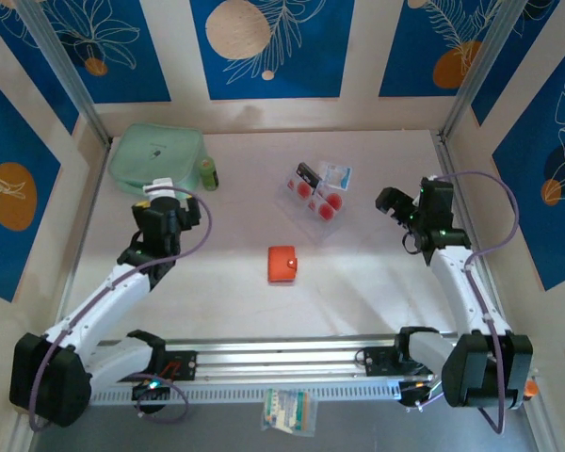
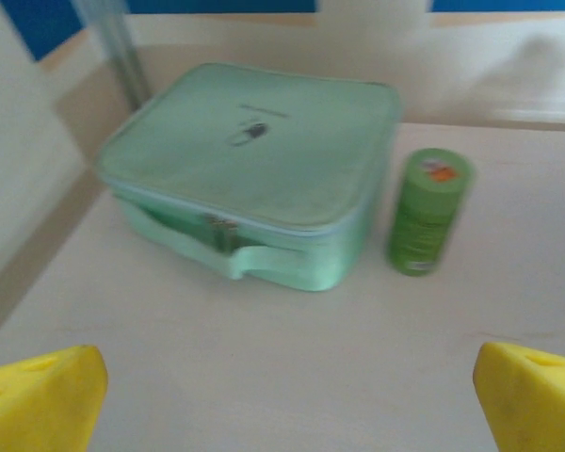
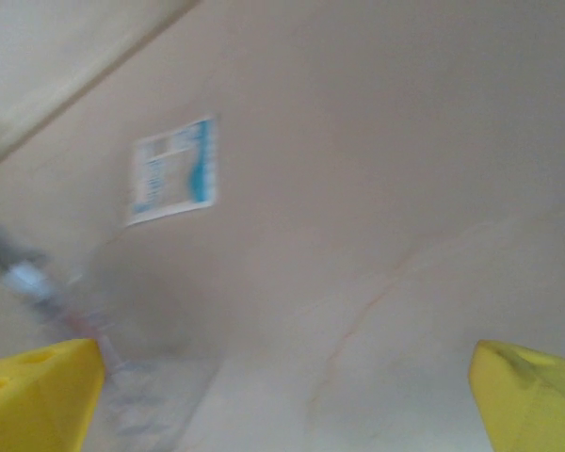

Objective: Put the credit cards into the card holder
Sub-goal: Reset both arms

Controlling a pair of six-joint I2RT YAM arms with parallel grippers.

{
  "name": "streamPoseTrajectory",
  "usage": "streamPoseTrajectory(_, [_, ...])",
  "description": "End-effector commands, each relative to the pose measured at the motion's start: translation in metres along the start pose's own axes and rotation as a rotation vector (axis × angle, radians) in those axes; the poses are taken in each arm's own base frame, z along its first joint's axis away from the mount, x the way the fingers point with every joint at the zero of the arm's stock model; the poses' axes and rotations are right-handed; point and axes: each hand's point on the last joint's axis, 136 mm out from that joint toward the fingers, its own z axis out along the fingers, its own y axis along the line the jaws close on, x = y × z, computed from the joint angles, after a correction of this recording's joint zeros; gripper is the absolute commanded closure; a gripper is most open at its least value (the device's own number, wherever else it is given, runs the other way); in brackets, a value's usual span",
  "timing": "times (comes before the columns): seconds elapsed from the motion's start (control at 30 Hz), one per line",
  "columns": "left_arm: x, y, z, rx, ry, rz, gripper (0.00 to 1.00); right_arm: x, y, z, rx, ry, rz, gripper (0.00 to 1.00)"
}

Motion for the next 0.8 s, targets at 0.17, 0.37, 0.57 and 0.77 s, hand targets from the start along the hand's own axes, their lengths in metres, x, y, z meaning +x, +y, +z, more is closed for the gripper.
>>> streamPoseTrajectory(0.17, [0.036, 0.033, 0.034, -0.142, -0.058, 0.141, 0.00, -0.020, -0.041, 0.039, 0.201, -0.143, -0.110, 0.01])
streamPoseTrajectory(0.37, [0.064, 0.019, 0.056, -0.103, -0.064, 0.175, 0.00, 0.002, -0.055, 0.065, 0.213, -0.128, -0.187, 0.01])
streamPoseTrajectory(0.57, [0.069, 0.005, 0.068, -0.031, -0.091, 0.172, 0.00, 0.007, -0.035, 0.070, 0.037, -0.215, -0.246, 0.01])
streamPoseTrajectory(0.77, [0.080, -0.005, 0.076, 0.060, -0.079, 0.172, 0.00, 0.018, 0.005, 0.072, -0.215, -0.299, -0.373, 0.01])
